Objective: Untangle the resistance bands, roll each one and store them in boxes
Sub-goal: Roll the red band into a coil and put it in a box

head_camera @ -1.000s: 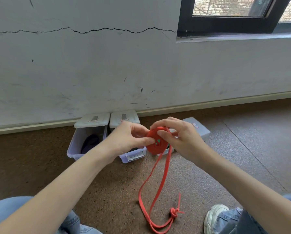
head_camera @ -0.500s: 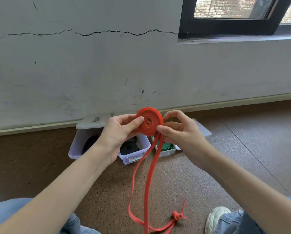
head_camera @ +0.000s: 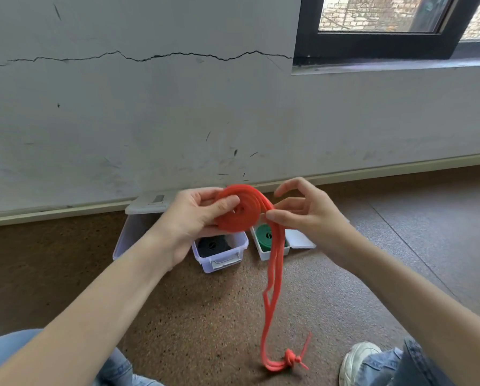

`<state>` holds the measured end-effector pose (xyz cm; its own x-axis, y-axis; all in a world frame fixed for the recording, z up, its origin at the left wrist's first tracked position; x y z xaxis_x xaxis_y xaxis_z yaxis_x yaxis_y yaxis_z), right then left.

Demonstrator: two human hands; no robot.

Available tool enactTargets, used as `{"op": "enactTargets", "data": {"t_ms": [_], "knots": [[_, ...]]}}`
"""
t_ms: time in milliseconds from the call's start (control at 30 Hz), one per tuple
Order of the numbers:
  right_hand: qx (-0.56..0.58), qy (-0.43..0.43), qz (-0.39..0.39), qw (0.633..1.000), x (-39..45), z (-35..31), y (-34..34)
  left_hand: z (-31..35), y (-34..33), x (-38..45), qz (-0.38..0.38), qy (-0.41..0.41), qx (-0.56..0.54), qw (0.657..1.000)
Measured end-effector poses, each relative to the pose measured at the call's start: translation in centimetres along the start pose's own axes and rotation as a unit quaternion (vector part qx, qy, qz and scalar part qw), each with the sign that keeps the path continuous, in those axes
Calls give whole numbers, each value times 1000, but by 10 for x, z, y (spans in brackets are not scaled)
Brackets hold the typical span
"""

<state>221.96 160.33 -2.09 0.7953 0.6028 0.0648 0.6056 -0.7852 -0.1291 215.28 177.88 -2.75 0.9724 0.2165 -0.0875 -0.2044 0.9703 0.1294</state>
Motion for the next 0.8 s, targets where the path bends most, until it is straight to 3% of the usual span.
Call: {"op": "enactTargets", "data": {"t_ms": [133, 233, 333, 433, 533, 600, 700, 800], "knots": [[65, -38, -45, 996, -4, 16, -19, 0, -3, 1, 62, 22, -96, 993], [98, -24, -7, 995, -5, 22, -23, -12, -20, -3, 61, 20, -114, 991], [40, -1, 36, 999, -4, 20, -11, -17, -21, -4, 57, 1, -85, 995], [-35, 26, 30, 999, -1, 12, 0, -16, -11, -1, 12, 6, 61, 998], [-128, 66, -22, 989, -2, 5, -5, -17, -16, -6, -98, 9, 209, 973], [-158, 85, -47, 983, -2, 3, -13, -13, -21, -10, -133, 10, 171, 976], [-79, 76, -33, 993, 1, -2, -12, -6, -14, -6, -117, 14, 119, 986], [-55, 55, -45, 996, 1, -4, -9, -5, -11, -6, -150, 17, 136, 979]]}}
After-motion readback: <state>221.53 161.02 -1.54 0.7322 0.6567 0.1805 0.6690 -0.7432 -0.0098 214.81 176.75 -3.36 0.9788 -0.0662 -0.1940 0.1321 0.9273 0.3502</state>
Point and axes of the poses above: each hand's wrist, its own x-axis towards the middle knuckle, its own y-axis out of the back of the hand, z = x × y, the point moved 3 cm from there along x, towards the middle knuckle, and after that the axes turned 15 degrees about x, right-handed, at the moved point
